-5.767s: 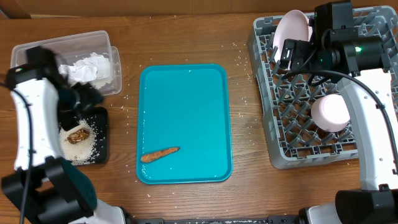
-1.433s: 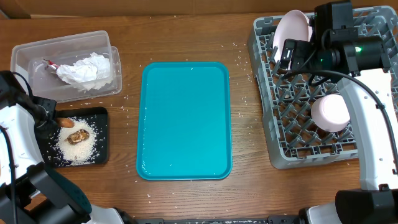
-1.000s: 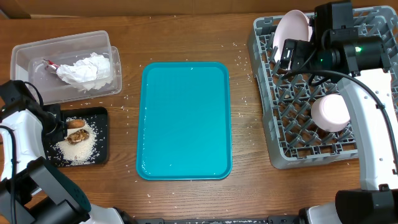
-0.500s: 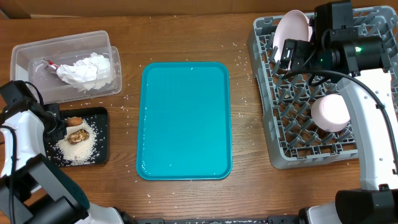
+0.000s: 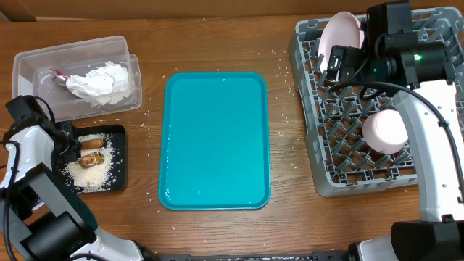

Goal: Sort waste into correct bins and load items into the dishwasher

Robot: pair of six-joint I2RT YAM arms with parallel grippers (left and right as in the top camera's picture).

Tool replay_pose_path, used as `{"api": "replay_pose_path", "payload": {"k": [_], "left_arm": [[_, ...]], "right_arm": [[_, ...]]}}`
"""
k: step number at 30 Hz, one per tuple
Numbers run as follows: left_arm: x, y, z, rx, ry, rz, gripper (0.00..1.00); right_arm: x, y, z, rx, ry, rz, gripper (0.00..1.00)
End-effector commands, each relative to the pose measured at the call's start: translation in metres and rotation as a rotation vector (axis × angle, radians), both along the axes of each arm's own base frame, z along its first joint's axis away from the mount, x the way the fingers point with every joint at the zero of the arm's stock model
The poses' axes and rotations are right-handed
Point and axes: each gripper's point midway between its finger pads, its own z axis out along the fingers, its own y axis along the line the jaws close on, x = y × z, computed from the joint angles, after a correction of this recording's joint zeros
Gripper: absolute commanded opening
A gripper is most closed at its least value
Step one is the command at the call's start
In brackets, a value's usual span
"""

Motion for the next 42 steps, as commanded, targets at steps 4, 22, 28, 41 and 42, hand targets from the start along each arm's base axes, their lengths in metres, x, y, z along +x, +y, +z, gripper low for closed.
{"api": "replay_pose_path", "payload": {"k": [4,22,28,41,42], "left_arm": [[0.001,0.003,-0.002,0.020,0.008,-0.058,0.45],[0.079,-0.077,0.117,-0.194,-0.564,-0.614,0.20],[0.068,-0.083,0.172,-0.014,-0.638,-0.740,0.13],[-0.029,-0.058,0.300,0.692,-0.481,-0.651,0.91],[-0.034,-0.058,0.307,0.718,-0.482,-0.638,1.00]], "right_arm": [[0.001,-0.002,0.002,-0.005,-0.007,-0.005,1.00],[0.001,-0.002,0.002,-0.005,-0.007,-0.006,1.00],[0.001,-0.002,0.002,-0.005,-0.007,-0.005,1.00],[0.001,-0.002,0.002,-0.005,-0.007,-0.006,1.00],[0.001,-0.002,0.002,-0.005,-0.007,-0.006,1.00]]}}
